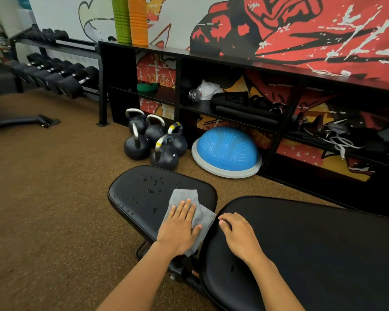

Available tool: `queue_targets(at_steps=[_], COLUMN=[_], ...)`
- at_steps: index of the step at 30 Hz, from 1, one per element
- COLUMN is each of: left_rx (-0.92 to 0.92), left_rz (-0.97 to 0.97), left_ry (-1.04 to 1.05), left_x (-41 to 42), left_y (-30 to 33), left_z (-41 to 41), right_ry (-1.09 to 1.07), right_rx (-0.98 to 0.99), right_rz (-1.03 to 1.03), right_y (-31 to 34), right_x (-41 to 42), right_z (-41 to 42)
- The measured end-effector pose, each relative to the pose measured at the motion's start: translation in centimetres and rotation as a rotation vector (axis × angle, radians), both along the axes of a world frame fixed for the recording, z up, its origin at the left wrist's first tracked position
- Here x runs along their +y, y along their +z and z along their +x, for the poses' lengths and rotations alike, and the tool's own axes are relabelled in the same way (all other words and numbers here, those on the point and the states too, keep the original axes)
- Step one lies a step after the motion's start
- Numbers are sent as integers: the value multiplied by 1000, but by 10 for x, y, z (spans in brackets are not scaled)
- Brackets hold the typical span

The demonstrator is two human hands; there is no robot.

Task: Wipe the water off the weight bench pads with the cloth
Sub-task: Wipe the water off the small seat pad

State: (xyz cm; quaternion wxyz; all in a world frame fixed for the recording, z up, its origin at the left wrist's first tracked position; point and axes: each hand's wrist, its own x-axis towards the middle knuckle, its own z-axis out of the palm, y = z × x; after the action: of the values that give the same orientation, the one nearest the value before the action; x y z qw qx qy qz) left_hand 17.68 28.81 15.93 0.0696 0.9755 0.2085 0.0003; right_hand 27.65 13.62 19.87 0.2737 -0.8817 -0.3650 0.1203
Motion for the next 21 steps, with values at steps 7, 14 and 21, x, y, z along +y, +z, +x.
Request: queue_targets(at_steps=[7,14,21], left_rx=[23,52,56], left_rz=[-30,-65,-94], left_ry=[-3,21,48], left_x=[3,16,30], left_y=[3,6,9], left_z=[30,58,70], right_ry=[67,118,122], right_rx=[-181,-261,-286], right_rz=[-423,-601,-604], right_y=[-10,-14,-14], right_x=[-5,-3,-5], right_z=[1,-2,-4])
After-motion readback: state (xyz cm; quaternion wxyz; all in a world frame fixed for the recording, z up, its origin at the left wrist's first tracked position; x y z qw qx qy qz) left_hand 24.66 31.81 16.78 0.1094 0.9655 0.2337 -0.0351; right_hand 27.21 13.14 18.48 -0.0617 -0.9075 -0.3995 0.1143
